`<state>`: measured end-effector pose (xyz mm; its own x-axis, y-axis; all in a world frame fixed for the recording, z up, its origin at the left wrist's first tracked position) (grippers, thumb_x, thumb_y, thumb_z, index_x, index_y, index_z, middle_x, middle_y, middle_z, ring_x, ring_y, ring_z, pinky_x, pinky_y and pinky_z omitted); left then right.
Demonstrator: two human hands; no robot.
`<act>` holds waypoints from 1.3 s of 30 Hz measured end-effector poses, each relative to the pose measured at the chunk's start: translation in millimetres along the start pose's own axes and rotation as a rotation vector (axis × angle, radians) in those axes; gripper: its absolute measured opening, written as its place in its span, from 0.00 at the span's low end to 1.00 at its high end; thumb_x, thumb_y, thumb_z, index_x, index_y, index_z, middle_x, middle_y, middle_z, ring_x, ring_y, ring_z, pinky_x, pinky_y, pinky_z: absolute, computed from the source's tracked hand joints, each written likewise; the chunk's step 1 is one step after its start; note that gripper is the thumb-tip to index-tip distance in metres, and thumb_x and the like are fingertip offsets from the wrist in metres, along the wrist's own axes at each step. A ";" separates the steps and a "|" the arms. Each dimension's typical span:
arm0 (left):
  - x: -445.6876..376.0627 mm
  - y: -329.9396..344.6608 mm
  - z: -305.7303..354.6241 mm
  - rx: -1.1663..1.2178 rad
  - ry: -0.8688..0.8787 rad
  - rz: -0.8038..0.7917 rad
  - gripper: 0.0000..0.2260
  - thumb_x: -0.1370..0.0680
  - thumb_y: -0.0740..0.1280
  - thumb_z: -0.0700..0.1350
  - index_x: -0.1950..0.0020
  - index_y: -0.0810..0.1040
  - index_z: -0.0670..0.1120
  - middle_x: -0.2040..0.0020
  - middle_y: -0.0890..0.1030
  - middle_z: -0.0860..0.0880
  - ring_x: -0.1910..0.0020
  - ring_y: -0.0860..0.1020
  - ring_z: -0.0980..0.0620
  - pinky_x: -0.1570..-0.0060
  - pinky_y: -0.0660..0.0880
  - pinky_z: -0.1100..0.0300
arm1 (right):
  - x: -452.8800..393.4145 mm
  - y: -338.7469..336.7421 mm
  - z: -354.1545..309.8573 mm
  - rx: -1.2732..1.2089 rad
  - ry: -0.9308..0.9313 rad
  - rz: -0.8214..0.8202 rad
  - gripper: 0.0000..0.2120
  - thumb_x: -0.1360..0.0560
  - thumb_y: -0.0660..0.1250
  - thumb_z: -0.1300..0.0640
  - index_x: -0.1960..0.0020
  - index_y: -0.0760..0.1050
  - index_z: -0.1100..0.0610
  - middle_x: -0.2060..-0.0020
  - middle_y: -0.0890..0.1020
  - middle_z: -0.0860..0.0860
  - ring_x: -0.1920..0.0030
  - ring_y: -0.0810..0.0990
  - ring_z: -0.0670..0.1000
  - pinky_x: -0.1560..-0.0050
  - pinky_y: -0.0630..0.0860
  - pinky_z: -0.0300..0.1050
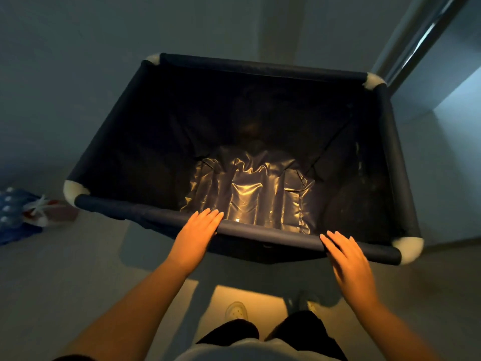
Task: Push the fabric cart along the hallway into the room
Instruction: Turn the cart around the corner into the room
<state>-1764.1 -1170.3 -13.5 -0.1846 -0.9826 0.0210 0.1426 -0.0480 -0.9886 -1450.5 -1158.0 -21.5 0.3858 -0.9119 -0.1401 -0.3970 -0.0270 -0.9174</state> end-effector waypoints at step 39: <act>7.5 -5.2 -83.7 0.057 -0.142 0.102 0.34 0.38 0.68 0.23 0.33 0.70 0.38 0.37 0.75 0.39 0.36 0.72 0.40 0.32 0.63 0.44 | -40.0 47.4 -55.2 0.098 -0.151 -0.053 0.37 0.39 0.74 0.75 0.33 0.69 0.59 0.37 0.76 0.56 0.38 0.73 0.58 0.36 0.64 0.55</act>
<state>-1847.6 -1162.4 -20.7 -0.0274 -0.9981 -0.0545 0.2090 0.0476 -0.9768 -1530.6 -1145.4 -38.8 0.5272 -0.8384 -0.1382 -0.2930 -0.0267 -0.9558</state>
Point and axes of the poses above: each hand's wrist, its own x-axis away from the middle knuckle, its own y-axis out of the palm, z = x × y, the point moved 8 cm from there along -x, towards the middle knuckle
